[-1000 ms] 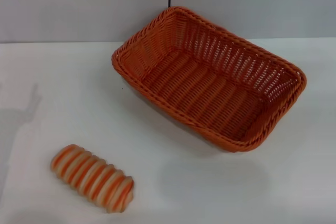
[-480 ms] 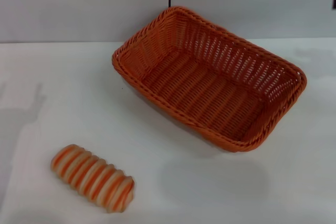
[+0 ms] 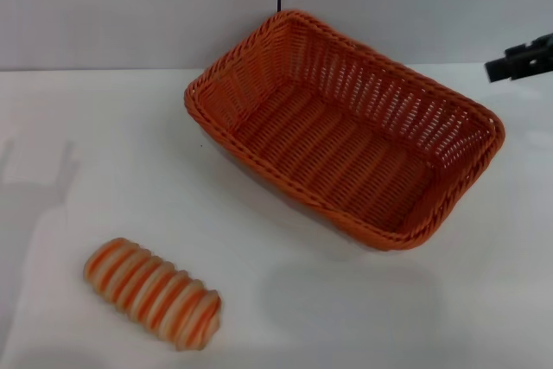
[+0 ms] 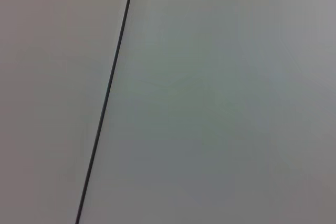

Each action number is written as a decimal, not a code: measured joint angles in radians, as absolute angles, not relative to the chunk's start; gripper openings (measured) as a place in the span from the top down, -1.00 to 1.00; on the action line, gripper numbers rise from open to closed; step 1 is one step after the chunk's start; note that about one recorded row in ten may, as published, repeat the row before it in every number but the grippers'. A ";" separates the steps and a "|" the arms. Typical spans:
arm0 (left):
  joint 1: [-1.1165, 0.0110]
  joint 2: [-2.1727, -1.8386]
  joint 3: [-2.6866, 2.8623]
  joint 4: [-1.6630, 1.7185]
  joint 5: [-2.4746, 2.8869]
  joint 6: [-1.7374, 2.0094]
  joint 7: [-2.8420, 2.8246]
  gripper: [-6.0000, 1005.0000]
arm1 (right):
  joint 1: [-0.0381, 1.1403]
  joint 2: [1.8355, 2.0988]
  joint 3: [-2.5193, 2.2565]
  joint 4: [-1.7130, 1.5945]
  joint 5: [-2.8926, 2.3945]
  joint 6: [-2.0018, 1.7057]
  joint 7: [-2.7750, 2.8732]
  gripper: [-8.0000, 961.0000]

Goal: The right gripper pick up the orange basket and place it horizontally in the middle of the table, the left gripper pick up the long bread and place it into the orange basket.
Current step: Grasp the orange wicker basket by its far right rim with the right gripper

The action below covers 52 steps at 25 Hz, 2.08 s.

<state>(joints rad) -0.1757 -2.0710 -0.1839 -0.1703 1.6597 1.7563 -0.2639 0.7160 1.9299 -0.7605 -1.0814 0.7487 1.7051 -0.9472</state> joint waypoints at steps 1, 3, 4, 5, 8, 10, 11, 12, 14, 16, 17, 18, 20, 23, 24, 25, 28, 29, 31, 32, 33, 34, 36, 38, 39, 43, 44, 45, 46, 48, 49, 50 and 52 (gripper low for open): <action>-0.175 -2.071 -0.181 -0.171 1.660 1.756 -0.266 -0.69 | 0.716 1.930 -0.760 -1.081 0.749 1.705 -0.947 -0.07; -0.175 -2.071 -0.179 -0.172 1.660 1.756 -0.269 -0.69 | 0.730 1.950 -0.765 -1.080 0.707 1.691 -0.947 -0.06; -0.174 -2.071 -0.178 -0.172 1.660 1.755 -0.274 -0.69 | 0.735 1.960 -0.767 -1.080 0.690 1.684 -0.947 -0.06; -0.173 -2.071 -0.178 -0.172 1.660 1.755 -0.275 -0.69 | 0.739 1.968 -0.768 -1.080 0.674 1.676 -0.948 -0.06; -0.172 -2.071 -0.178 -0.172 1.660 1.755 -0.275 -0.69 | 0.747 1.981 -0.773 -1.071 0.643 1.655 -0.949 -0.05; -0.171 -2.071 -0.178 -0.172 1.660 1.755 -0.275 -0.68 | 0.750 1.982 -0.782 -1.061 0.637 1.648 -0.949 -0.05; -0.170 -2.071 -0.178 -0.172 1.660 1.755 -0.275 -0.68 | 0.751 1.982 -0.787 -1.058 0.636 1.647 -0.949 -0.05; -0.170 -2.071 -0.178 -0.172 1.660 1.755 -0.275 -0.68 | 0.752 1.983 -0.794 -1.051 0.634 1.641 -0.949 -0.05; -0.169 -2.071 -0.178 -0.172 1.660 1.754 -0.275 -0.68 | 0.753 1.983 -0.797 -1.045 0.631 1.638 -0.950 -0.05; -0.169 -2.071 -0.178 -0.172 1.660 1.753 -0.275 -0.68 | 0.756 1.983 -0.803 -1.028 0.623 1.634 -0.950 -0.04; -0.169 -2.071 -0.178 -0.172 1.660 1.752 -0.275 -0.68 | 0.760 1.983 -0.808 -1.007 0.607 1.627 -0.950 -0.04; -0.169 -2.071 -0.178 -0.172 1.660 1.752 -0.276 -0.68 | 0.760 1.983 -0.808 -1.007 0.607 1.627 -0.950 -0.04; -0.168 -2.071 -0.178 -0.172 1.660 1.752 -0.276 -0.68 | 0.762 1.983 -0.810 -0.999 0.593 1.618 -0.950 -0.04; -0.167 -2.071 -0.178 -0.172 1.660 1.752 -0.276 -0.68 | 0.761 1.985 -0.818 -0.994 0.589 1.607 -0.950 -0.03; -0.167 -2.071 -0.178 -0.172 1.660 1.752 -0.276 -0.68 | 0.761 1.985 -0.820 -0.992 0.588 1.604 -0.950 -0.03; -0.167 -2.071 -0.178 -0.173 1.660 1.752 -0.276 -0.68 | 0.760 1.985 -0.823 -0.990 0.588 1.601 -0.950 -0.03; -0.167 -2.069 -0.178 -0.177 1.660 1.752 -0.276 -0.68 | 0.759 1.986 -0.824 -0.987 0.586 1.596 -0.950 -0.02; -0.167 -2.069 -0.178 -0.178 1.660 1.752 -0.276 -0.67 | 0.758 1.986 -0.825 -0.986 0.586 1.595 -0.950 -0.02; -0.168 -2.069 -0.178 -0.178 1.660 1.752 -0.276 -0.67 | 0.757 1.985 -0.825 -0.983 0.586 1.589 -0.950 -0.02; -0.168 -2.069 -0.178 -0.178 1.660 1.752 -0.276 -0.67 | 0.757 1.985 -0.828 -0.973 0.586 1.582 -0.951 -0.02; -0.168 -2.069 -0.178 -0.178 1.660 1.752 -0.276 -0.67 | 0.757 1.985 -0.828 -0.973 0.586 1.582 -0.951 -0.02; -0.168 -2.069 -0.178 -0.178 1.660 1.752 -0.276 -0.67 | 0.759 1.985 -0.838 -0.960 0.586 1.574 -0.952 -0.01; -0.169 -2.069 -0.178 -0.178 1.660 1.752 -0.276 -0.67 | 0.760 1.985 -0.845 -0.955 0.586 1.569 -0.952 -0.01; -0.170 -2.069 -0.178 -0.178 1.660 1.752 -0.276 -0.67 | 0.760 1.987 -0.861 -0.943 0.586 1.555 -0.952 -0.01; -0.171 -2.069 -0.178 -0.178 1.660 1.752 -0.276 -0.67 | 0.761 1.989 -0.878 -0.932 0.586 1.540 -0.953 -0.01; -0.175 -2.069 -0.178 -0.179 1.660 1.749 -0.276 -0.67 | 0.762 1.994 -0.887 -0.922 0.586 1.520 -0.955 0.00; -0.176 -2.069 -0.178 -0.179 1.660 1.748 -0.276 -0.67 | 0.762 1.995 -0.887 -0.919 0.586 1.516 -0.963 0.00; -0.177 -2.069 -0.179 -0.179 1.660 1.747 -0.276 -0.67 | 0.762 1.995 -0.887 -0.919 0.586 1.515 -0.967 0.08; -0.177 -2.069 -0.179 -0.180 1.660 1.746 -0.276 -0.67 | 0.762 1.995 -0.887 -0.919 0.586 1.515 -0.967 0.17; -0.178 -2.069 -0.180 -0.180 1.660 1.745 -0.276 -0.66 | 0.762 1.996 -0.887 -0.919 0.586 1.515 -0.973 0.33; -0.178 -2.069 -0.180 -0.180 1.660 1.745 -0.276 -0.66 | 0.762 1.997 -0.886 -0.919 0.586 1.515 -0.976 0.42; -0.179 -2.069 -0.180 -0.180 1.660 1.744 -0.276 -0.66 | 0.762 1.997 -0.886 -0.919 0.586 1.515 -0.976 0.45; -0.181 -2.069 -0.182 -0.180 1.660 1.741 -0.276 -0.66 | 0.762 1.997 -0.886 -0.920 0.587 1.515 -0.987 0.51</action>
